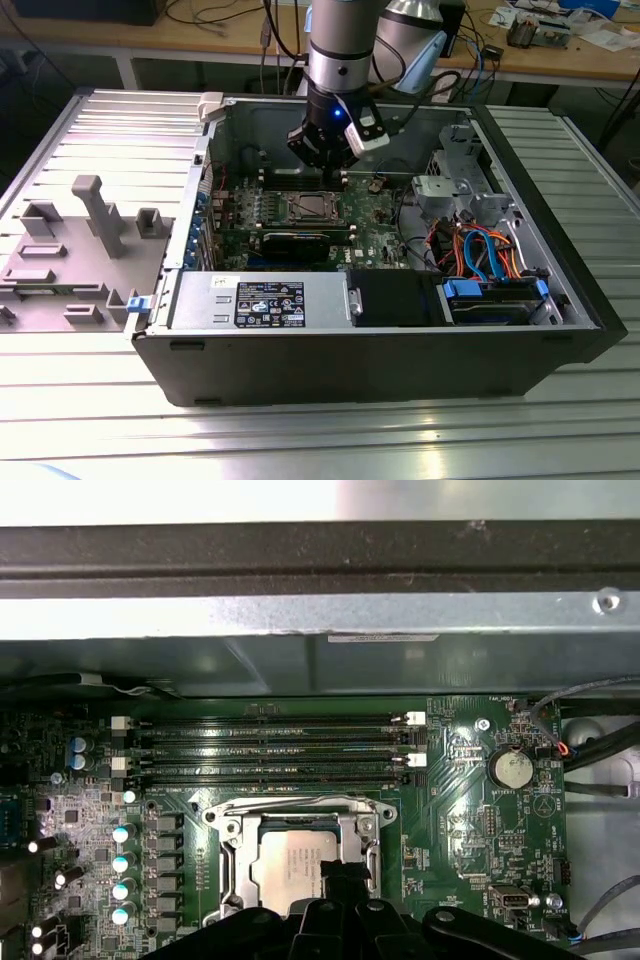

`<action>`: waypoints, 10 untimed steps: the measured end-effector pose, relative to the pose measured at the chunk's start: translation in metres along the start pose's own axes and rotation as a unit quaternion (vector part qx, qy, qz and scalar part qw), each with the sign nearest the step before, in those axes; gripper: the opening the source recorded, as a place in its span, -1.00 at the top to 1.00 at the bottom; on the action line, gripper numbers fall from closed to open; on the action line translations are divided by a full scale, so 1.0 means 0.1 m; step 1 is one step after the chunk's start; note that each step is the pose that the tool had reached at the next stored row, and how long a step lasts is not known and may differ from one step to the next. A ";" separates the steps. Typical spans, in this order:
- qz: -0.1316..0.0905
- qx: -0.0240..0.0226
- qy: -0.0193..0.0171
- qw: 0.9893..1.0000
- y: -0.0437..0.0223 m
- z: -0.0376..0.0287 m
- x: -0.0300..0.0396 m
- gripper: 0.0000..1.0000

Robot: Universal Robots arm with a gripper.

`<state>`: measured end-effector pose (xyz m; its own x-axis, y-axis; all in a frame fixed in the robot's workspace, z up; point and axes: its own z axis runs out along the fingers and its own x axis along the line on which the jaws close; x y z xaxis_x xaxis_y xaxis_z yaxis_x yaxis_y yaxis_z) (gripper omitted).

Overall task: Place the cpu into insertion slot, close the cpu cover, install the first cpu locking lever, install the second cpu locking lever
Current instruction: 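Install the second cpu locking lever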

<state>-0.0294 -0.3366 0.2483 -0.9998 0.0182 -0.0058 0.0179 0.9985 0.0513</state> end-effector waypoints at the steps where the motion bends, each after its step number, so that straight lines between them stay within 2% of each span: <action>1: 0.000 0.000 0.000 1.000 0.000 0.000 0.000 0.79; 6: 0.000 0.000 0.000 1.000 -0.028 0.002 0.000 0.79; 10: 0.000 0.000 0.000 1.000 -0.097 0.003 -0.002 0.79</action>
<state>-0.0294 -0.3463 0.2475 -0.9998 0.0183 -0.0058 0.0179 0.9985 0.0509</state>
